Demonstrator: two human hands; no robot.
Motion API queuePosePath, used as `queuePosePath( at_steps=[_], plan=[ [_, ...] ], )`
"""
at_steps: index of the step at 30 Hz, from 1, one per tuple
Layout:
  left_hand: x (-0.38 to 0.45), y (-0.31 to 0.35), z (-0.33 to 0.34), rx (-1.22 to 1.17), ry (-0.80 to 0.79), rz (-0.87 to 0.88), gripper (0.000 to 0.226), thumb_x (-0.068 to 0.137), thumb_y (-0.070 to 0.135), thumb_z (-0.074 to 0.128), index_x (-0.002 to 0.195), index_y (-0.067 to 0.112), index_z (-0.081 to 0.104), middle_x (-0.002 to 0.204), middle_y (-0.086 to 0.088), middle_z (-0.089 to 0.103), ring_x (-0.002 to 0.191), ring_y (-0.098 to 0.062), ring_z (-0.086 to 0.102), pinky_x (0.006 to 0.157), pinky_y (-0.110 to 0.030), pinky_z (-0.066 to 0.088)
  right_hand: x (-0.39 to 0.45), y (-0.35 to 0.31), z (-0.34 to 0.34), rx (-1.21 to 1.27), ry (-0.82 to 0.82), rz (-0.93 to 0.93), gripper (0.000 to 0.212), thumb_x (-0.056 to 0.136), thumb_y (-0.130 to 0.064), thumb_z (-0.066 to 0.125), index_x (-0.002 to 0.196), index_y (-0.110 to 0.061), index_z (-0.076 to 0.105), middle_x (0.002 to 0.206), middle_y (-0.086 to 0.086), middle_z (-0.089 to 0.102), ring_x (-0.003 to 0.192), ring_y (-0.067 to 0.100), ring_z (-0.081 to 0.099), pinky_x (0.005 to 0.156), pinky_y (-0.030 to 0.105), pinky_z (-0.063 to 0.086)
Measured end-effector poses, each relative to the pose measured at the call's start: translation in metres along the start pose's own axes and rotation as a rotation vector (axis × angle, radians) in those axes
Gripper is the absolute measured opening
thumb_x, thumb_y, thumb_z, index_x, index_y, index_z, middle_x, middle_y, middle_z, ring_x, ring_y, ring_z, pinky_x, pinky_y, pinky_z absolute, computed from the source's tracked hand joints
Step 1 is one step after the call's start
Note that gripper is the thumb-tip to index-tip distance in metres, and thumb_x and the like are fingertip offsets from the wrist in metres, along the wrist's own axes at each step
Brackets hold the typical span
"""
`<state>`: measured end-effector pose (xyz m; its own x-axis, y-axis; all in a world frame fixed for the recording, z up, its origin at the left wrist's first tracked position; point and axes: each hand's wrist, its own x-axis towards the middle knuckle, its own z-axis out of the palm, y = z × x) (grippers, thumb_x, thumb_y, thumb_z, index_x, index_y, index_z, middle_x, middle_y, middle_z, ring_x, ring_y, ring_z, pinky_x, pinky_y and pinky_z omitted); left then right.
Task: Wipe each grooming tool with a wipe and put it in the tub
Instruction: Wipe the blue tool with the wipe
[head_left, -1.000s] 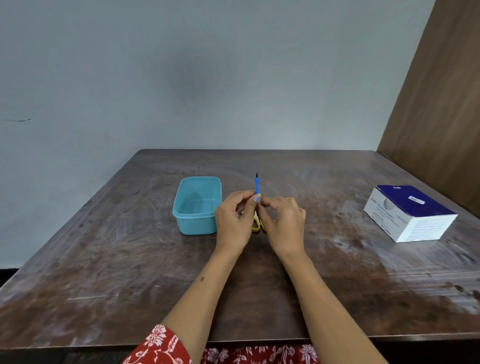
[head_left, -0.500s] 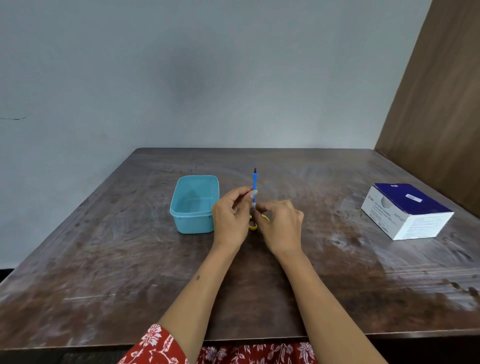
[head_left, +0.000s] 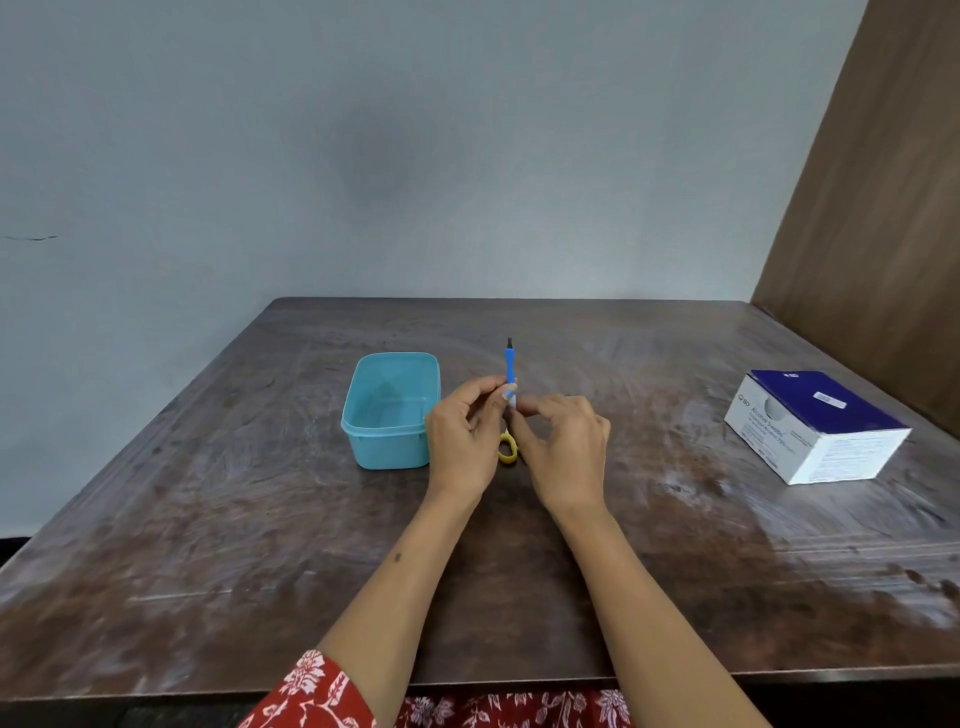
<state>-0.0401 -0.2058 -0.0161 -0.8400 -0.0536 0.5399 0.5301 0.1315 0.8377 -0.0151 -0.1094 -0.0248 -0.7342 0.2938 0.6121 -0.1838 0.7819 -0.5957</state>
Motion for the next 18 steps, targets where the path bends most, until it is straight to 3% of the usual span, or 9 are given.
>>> queuePosePath(
  at_steps=[3, 8, 14, 18],
  plan=[
    [0.0004, 0.0015, 0.0004, 0.01, -0.005, -0.006, 0.019, 0.089, 0.01, 0.059, 0.104, 0.004, 0.069, 0.087, 0.003, 0.067, 0.077, 0.01, 0.062, 0.064, -0.005, 0.046, 0.0, 0.0009, 0.0003, -0.082, -0.06, 0.032, 0.013, 0.087, -0.033, 0.063, 0.096, -0.031, 0.072, 0.09, -0.012, 0.069, 0.095, 0.011, 0.051, 0.08, 0.031, 0.026],
    [-0.0009, 0.0019, 0.0002, 0.026, -0.012, 0.009, 0.018, 0.089, 0.01, 0.059, 0.103, 0.005, 0.069, 0.086, 0.005, 0.066, 0.077, 0.011, 0.061, 0.063, -0.005, 0.045, -0.0008, -0.0007, 0.0011, -0.038, 0.041, 0.0, 0.007, 0.084, -0.03, 0.068, 0.089, -0.029, 0.072, 0.085, -0.011, 0.069, 0.09, 0.013, 0.054, 0.079, 0.032, 0.028],
    [0.0003, -0.0011, 0.0008, 0.031, 0.02, -0.004, 0.019, 0.089, 0.013, 0.06, 0.103, 0.006, 0.07, 0.09, 0.001, 0.07, 0.081, 0.006, 0.062, 0.067, -0.006, 0.046, -0.0007, 0.0036, -0.001, -0.243, -0.1, 0.123, 0.015, 0.09, -0.033, 0.058, 0.098, -0.033, 0.071, 0.093, -0.009, 0.07, 0.1, 0.014, 0.05, 0.083, 0.035, 0.027],
    [0.0002, 0.0039, -0.0004, 0.026, 0.052, 0.006, 0.017, 0.088, 0.017, 0.062, 0.101, 0.01, 0.07, 0.087, 0.002, 0.07, 0.079, -0.002, 0.063, 0.068, -0.015, 0.05, 0.0002, 0.0061, -0.0028, -0.243, 0.006, 0.192, 0.017, 0.089, -0.026, 0.059, 0.098, -0.03, 0.072, 0.092, -0.006, 0.071, 0.101, 0.018, 0.053, 0.083, 0.036, 0.027]
  ],
)
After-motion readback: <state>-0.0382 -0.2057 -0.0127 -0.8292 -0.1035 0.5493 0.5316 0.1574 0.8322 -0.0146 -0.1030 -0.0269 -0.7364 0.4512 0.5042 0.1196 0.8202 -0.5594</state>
